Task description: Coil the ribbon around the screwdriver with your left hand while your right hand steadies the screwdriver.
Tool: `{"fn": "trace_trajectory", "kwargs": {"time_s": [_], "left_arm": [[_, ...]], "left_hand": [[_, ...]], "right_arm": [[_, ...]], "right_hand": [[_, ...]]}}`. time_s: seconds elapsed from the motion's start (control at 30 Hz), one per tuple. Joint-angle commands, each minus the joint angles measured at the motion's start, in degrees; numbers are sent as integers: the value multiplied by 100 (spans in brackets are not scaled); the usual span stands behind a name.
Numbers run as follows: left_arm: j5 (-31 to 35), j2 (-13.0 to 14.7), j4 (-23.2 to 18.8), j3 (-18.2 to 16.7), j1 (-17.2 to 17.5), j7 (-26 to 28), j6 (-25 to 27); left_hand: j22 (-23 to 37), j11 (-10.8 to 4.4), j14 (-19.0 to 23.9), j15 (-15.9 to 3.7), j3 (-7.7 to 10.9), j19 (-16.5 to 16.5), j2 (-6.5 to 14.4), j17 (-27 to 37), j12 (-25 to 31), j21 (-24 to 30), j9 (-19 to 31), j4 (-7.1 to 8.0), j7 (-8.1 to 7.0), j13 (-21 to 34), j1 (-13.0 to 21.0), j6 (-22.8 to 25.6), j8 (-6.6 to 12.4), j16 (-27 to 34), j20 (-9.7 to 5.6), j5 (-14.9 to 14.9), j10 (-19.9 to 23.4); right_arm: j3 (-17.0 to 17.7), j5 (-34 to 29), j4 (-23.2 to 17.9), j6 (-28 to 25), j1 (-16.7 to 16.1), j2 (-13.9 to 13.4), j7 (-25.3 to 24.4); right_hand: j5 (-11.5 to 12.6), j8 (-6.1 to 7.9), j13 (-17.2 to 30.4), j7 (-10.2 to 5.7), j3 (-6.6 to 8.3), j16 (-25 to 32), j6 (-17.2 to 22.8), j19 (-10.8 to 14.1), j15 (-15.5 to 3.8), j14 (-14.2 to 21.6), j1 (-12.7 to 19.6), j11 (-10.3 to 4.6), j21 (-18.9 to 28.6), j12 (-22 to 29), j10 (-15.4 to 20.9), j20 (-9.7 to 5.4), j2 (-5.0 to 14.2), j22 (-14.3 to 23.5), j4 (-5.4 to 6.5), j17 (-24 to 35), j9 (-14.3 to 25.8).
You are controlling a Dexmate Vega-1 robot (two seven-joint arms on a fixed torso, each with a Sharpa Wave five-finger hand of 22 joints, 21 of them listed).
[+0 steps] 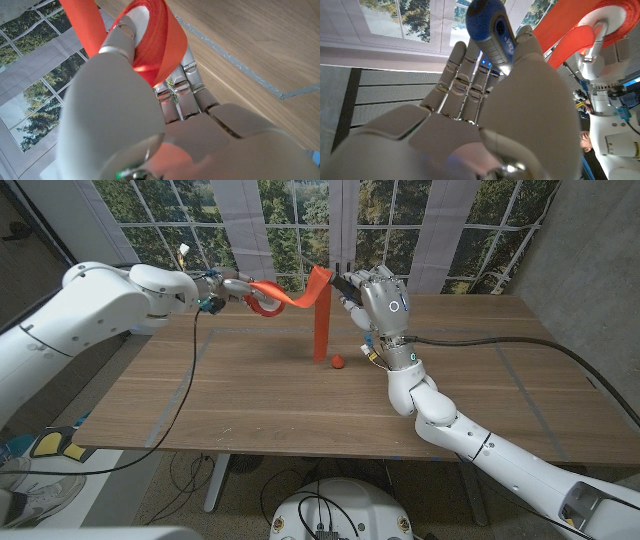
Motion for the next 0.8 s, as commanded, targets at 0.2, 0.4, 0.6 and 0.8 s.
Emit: {"fn": "trace_trajectory", "kwargs": {"time_s": [0.2, 0.4, 0.6, 0.8], "left_arm": [[592, -423, -134, 397, -766, 20, 247], [576, -560, -133, 368, -887, -4, 325], [634, -691, -174, 453, -1120, 43, 499], [483, -919, -24, 392, -1190, -102, 344]], "left_hand": [[-21, -123, 1625, -1591, 47, -31, 797, 1934, -20, 71, 281, 49, 438, 1584, 766, 538, 16, -18, -162, 26, 131], [-41, -114, 1647, -1590, 43, -38, 792, 1951, -39, 98, 280, 49, 432, 1568, 763, 569, 8, -37, -160, 22, 158], [-56, -120, 1661, -1591, 42, -48, 789, 1962, -55, 117, 280, 48, 424, 1566, 761, 576, -8, -56, -164, 18, 171], [-67, -137, 1661, -1592, 39, -48, 790, 1967, -75, 139, 280, 51, 420, 1565, 757, 578, -25, -87, -163, 15, 171]], "right_arm": [[-400, -635, 448, -30, 171, 56, 323], [-513, -670, 575, 126, 272, 26, 301], [-561, -710, 603, 192, 325, -28, 292], [-655, -869, 675, 168, 410, -45, 514]], "right_hand": [[58, 1, 501, -513, -15, -28, 531, -43, -638, 434, 934, -129, 74, 4, 116, -876, 969, -9, 27, 28, 22], [62, -6, 510, -509, -22, -32, 542, -51, -642, 447, 941, -139, 103, -4, 128, -872, 973, -10, 29, 39, 20], [66, -15, 513, -514, -36, -47, 547, -69, -642, 445, 945, -139, 133, -23, 134, -872, 968, -13, 30, 49, 20], [70, -19, 523, -524, -47, -61, 558, -88, -641, 443, 952, -139, 158, -36, 132, -871, 964, -16, 30, 58, 23]]}}
